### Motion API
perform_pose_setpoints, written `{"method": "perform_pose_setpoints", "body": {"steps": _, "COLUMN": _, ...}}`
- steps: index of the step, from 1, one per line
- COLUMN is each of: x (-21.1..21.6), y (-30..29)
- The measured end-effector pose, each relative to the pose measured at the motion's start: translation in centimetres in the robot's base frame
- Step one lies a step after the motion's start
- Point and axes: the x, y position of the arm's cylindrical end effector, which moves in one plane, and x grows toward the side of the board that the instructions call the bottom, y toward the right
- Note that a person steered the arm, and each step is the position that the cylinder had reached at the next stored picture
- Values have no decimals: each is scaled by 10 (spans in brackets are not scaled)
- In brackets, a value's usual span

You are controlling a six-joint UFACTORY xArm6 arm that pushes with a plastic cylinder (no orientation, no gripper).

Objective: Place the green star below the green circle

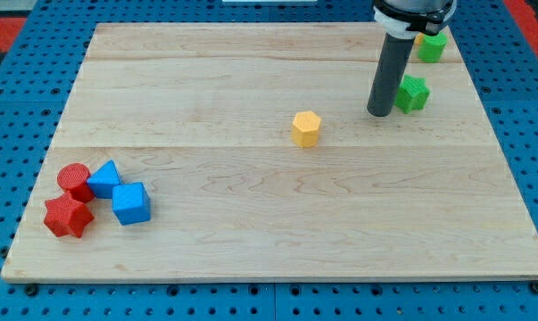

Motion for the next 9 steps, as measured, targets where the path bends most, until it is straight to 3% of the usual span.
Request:
{"method": "perform_pose_setpoints", "body": {"steps": 5, "x": -10, "y": 93}}
{"method": "perform_pose_setpoints", "body": {"steps": 9, "x": -33, "y": 88}}
